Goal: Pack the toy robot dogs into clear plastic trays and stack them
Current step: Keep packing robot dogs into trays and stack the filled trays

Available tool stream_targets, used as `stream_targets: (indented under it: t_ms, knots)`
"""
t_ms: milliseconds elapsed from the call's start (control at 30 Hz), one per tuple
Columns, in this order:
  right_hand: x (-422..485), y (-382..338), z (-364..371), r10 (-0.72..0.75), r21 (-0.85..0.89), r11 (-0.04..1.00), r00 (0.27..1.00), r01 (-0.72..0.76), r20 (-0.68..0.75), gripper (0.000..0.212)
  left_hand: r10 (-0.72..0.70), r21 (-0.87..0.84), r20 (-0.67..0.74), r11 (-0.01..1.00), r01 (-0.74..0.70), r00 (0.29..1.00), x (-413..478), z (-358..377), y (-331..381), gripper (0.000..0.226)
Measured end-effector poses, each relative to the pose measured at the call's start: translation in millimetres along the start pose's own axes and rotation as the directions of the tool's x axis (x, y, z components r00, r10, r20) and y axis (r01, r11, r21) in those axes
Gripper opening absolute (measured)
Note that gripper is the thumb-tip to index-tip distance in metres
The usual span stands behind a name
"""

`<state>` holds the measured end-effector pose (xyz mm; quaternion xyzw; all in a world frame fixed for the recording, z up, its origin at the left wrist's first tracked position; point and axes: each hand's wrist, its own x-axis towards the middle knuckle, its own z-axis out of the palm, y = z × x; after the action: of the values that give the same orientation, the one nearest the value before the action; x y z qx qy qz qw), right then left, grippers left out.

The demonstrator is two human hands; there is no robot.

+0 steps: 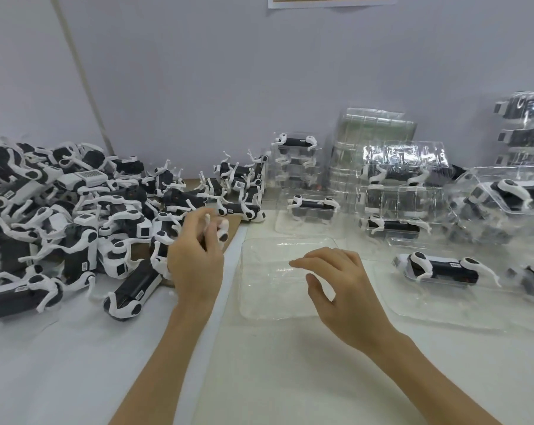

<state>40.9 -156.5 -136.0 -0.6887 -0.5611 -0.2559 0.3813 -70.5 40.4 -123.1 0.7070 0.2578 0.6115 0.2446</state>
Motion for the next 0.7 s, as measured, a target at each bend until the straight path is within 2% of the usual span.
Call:
stream_targets:
  t_ms: [100, 233, 300, 433, 567, 700]
  knots:
    - [5, -3, -1, 0.026, 0.048, 0.999, 0.998, -0.023, -0.060, 0.040, 0.123, -0.210, -0.170, 0.965, -0.158, 0.978, -1, -3, 17, 0.011]
    - [15, -12, 0, 0.060, 0.137, 0.989, 0.996, -0.050, -0.066, 0.049, 0.220, -0.368, -0.246, 0.880, -0.301, 0.944, -8, -3, 34, 0.034]
    - [19, -17, 1, 0.071, 0.142, 0.988, 0.995, -0.061, -0.065, 0.057, 0.221, -0.478, -0.219, 0.825, -0.302, 0.951, -11, -5, 42, 0.043]
    - [23, -21, 1, 0.084, 0.174, 0.982, 0.996, -0.076, -0.041, 0.073, 0.277, -0.624, -0.141, 0.721, -0.303, 0.950, -18, -3, 54, 0.039]
    - [21, -18, -1, 0.176, 0.315, 0.939, 0.980, -0.138, -0.097, 0.060, 0.272, -0.659, -0.079, 0.707, -0.256, 0.959, -26, 5, 57, 0.036]
    - [24, -6, -9, 0.214, 0.283, 0.948, 0.950, -0.146, -0.226, 0.046, 0.266, -0.629, -0.005, 0.748, -0.210, 0.964, -22, 8, 47, 0.024]
